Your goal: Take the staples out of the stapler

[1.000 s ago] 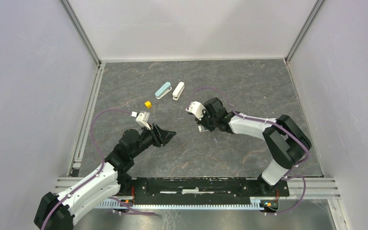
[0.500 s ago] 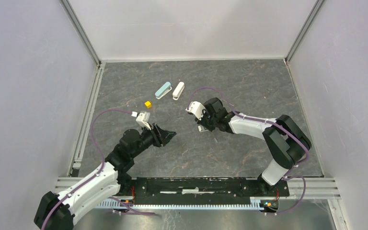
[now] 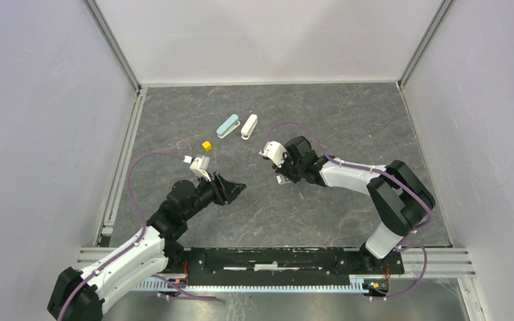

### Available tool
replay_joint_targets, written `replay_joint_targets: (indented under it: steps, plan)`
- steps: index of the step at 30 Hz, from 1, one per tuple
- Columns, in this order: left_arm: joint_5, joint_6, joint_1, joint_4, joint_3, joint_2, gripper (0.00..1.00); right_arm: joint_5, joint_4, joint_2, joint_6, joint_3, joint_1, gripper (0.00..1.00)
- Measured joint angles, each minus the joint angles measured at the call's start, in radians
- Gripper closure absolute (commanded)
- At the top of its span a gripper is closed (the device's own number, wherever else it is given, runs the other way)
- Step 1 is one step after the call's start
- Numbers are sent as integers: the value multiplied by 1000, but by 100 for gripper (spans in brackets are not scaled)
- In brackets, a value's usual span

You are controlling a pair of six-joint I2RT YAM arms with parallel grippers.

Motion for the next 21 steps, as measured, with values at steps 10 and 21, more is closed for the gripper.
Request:
replay_joint_targets:
  steps: [10, 21]
  plan:
    - [0, 0, 0, 0, 0, -3, 45, 15, -3, -8, -3, 0, 0, 73]
    - [12, 0, 0, 8, 0, 9, 40, -116, -34, -130, -39, 0, -16, 57]
